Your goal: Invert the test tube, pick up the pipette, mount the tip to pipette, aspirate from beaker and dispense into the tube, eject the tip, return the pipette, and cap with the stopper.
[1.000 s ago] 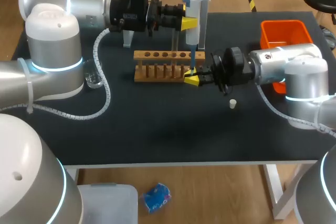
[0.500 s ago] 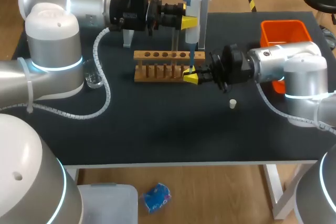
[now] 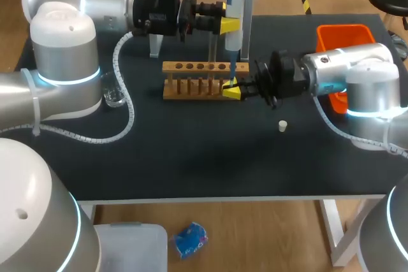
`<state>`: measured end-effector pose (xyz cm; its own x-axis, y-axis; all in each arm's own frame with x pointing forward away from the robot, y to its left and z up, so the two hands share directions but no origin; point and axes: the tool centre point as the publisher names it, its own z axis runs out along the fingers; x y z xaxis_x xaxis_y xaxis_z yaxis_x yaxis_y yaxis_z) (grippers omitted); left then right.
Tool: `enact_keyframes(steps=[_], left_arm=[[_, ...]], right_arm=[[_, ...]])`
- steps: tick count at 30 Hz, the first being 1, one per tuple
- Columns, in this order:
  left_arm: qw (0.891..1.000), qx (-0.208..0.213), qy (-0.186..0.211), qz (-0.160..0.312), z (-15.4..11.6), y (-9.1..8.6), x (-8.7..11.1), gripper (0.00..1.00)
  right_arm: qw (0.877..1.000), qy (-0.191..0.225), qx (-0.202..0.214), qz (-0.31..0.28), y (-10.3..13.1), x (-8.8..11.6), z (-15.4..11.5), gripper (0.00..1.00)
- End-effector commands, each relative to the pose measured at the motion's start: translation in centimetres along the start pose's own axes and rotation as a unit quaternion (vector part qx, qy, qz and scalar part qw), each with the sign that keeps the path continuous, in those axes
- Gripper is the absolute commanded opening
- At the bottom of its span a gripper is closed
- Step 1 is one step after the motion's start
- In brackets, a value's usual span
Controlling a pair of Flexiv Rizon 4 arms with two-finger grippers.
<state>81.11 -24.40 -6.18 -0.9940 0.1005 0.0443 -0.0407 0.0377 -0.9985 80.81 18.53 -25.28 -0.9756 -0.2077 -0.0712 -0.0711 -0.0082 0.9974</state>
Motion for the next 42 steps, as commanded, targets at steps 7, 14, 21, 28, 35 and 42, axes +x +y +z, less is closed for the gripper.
enact_keyframes(steps=[7,14,21,28,35,42], left_arm=[[1.000,-0.001,0.000,-0.001,0.0,0.6,0.0,0.00],[1.000,-0.001,0.000,-0.001,0.0,0.6,0.0,0.00],[1.000,-0.001,0.000,-0.001,0.0,0.6,0.0,0.00],[1.000,-0.001,0.000,-0.001,0.0,0.6,0.0,0.00],[1.000,-0.001,0.000,-0.001,0.0,0.6,0.0,0.00],[1.000,-0.010,-0.009,-0.002,-1.1,0.6,-0.1,0.00]], right_arm=[[1.000,-0.008,0.000,0.015,1.3,-0.2,0.0,0.00],[1.000,-0.007,0.002,0.013,1.8,-0.3,0.0,0.00],[1.000,-0.004,0.007,0.010,2.2,-0.4,0.1,0.00],[1.000,-0.003,0.008,0.017,2.0,0.1,0.0,1.00],[0.998,0.010,0.035,0.043,1.1,2.6,-1.0,1.00],[0.996,0.020,0.072,0.044,1.3,4.5,-2.4,1.00]])
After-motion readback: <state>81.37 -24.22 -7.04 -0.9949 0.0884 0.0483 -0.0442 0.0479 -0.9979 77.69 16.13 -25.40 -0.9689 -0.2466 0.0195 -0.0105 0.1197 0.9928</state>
